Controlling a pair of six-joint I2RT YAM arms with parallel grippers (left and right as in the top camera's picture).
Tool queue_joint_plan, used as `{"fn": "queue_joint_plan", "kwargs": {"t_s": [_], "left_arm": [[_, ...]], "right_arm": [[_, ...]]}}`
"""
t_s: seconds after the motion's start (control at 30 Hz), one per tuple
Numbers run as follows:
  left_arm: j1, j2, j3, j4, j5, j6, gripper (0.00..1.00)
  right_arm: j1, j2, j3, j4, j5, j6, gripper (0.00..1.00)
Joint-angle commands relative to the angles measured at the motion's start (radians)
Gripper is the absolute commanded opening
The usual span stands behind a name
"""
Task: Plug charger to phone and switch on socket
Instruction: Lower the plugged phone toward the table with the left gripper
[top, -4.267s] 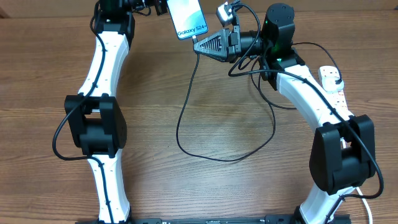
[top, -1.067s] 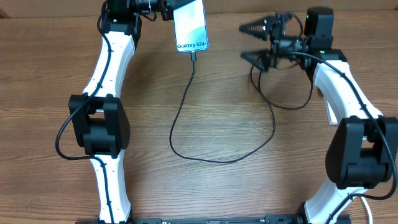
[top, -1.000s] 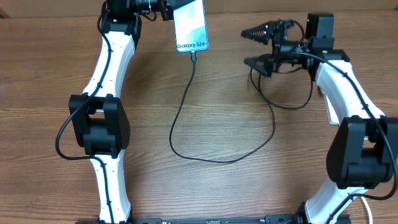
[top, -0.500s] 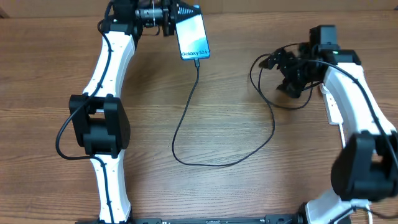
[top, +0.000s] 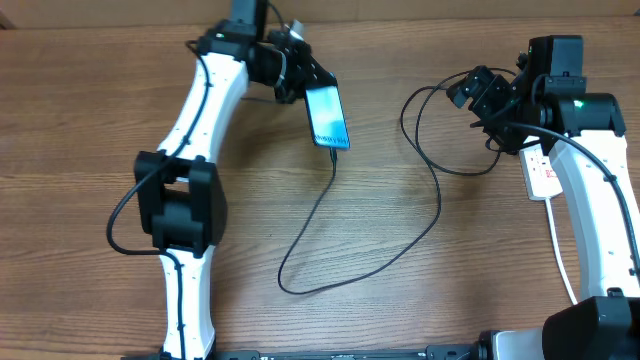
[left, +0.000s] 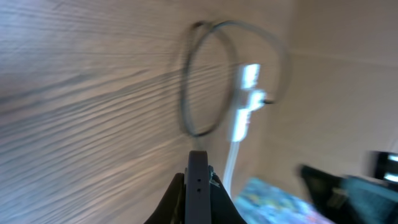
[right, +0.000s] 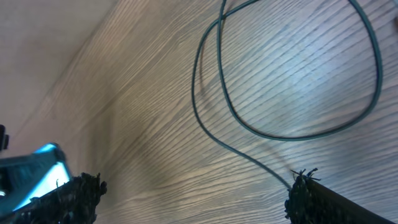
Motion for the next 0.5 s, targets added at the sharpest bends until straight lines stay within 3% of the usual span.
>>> {"fn": "queue_joint_plan", "kwargs": {"t_s": [0.0, 0.13, 0.47], "left_arm": [[-0.050, 0.000, 0.014, -0.069, -0.207, 0.095, 0.04], [-0.098, 0.003, 0.007, -0.127, -0.306, 0.095, 0.04], [-0.168, 0.004, -0.092, -0.103, -0.425, 0.087, 0.04]], "right_arm": [[-0.002, -0.010, 0.010, -0.002, 0.027, -0.012, 0.98], [-0.002, -0.010, 0.010, -0.007, 0.027, -0.011, 0.98], [-0.001, -0.010, 0.010, -0.008, 0.027, -0.012, 0.99]]}}
